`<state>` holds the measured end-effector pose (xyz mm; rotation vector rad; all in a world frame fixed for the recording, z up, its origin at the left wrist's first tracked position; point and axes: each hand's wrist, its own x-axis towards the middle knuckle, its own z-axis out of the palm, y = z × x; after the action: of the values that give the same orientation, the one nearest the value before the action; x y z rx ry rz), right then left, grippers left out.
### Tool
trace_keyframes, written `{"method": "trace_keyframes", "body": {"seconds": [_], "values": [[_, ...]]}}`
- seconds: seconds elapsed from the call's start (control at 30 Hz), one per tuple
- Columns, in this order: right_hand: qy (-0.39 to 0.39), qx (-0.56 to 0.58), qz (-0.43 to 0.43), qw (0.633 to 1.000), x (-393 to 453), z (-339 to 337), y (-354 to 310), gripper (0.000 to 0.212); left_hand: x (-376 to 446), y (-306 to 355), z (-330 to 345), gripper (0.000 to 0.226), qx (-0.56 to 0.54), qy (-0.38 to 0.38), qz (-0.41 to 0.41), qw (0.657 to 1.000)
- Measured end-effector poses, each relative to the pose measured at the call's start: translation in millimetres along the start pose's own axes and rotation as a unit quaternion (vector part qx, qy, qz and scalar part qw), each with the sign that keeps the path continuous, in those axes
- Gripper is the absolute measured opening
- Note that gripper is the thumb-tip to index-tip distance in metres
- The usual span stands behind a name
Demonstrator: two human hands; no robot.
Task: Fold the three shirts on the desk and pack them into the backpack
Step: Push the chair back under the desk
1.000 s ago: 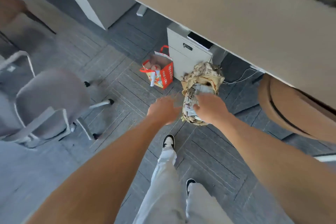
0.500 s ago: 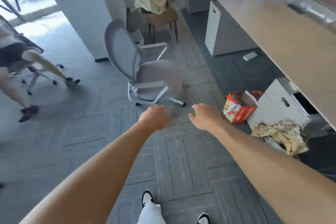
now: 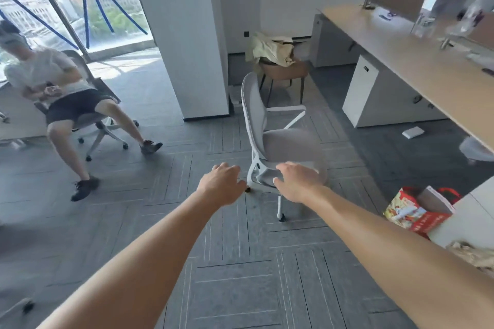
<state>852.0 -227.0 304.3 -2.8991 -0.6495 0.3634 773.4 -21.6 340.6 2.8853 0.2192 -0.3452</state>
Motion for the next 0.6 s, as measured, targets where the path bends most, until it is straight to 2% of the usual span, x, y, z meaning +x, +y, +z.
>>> {"method": "trace_keyframes", "body": {"seconds": [0.23,0.4,0.6], "values": [[0.021,0.015,0.064,0.998,98.4,2.0,-50.2,0.045,101.8,-69.5,-30.7,0.044,0.005,-0.01,0.059,0.998],[0.051,0.055,0.09,0.993,210.6,-1.1,-72.6,0.042,206.7,-113.6,-57.9,0.048,0.001,-0.013,0.1,0.995],[0.043,0.091,0.113,0.988,342.5,-12.0,-91.7,0.036,332.6,-166.2,-100.4,0.049,0.008,-0.034,0.106,0.994]]}}
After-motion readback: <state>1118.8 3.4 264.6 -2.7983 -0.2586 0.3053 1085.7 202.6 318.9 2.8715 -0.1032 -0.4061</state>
